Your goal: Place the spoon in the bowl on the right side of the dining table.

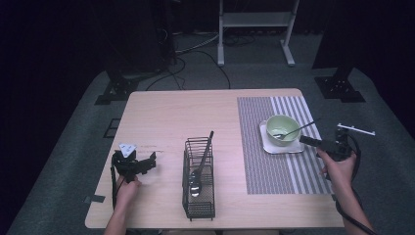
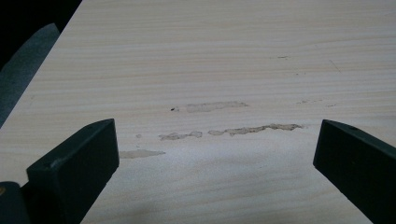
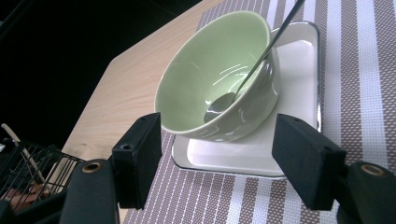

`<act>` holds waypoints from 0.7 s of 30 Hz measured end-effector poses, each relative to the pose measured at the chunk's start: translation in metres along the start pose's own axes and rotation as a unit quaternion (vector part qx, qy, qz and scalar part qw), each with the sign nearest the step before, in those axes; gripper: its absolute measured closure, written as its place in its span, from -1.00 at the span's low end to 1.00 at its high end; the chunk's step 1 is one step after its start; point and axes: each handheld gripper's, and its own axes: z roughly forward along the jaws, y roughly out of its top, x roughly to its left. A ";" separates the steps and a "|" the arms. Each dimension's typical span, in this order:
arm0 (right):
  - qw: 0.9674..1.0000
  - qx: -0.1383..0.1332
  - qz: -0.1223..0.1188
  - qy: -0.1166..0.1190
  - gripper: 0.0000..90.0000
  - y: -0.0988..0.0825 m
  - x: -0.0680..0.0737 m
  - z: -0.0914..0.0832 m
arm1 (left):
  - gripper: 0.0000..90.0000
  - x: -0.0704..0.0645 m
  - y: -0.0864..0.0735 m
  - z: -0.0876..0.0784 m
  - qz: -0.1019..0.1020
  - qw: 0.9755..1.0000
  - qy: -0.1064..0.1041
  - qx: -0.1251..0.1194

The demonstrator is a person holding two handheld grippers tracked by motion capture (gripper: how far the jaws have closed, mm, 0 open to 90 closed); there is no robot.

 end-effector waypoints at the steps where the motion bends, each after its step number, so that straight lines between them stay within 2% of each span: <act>1: 1.000 0.001 0.000 0.001 -0.29 -0.001 0.000 0.000 | -1.00 0.000 0.000 0.000 0.000 1.000 0.000 0.000; 21: 1.000 0.014 -0.016 0.017 -0.32 -0.016 0.012 0.003 | -1.00 0.000 0.000 0.000 -0.001 1.000 0.000 -0.001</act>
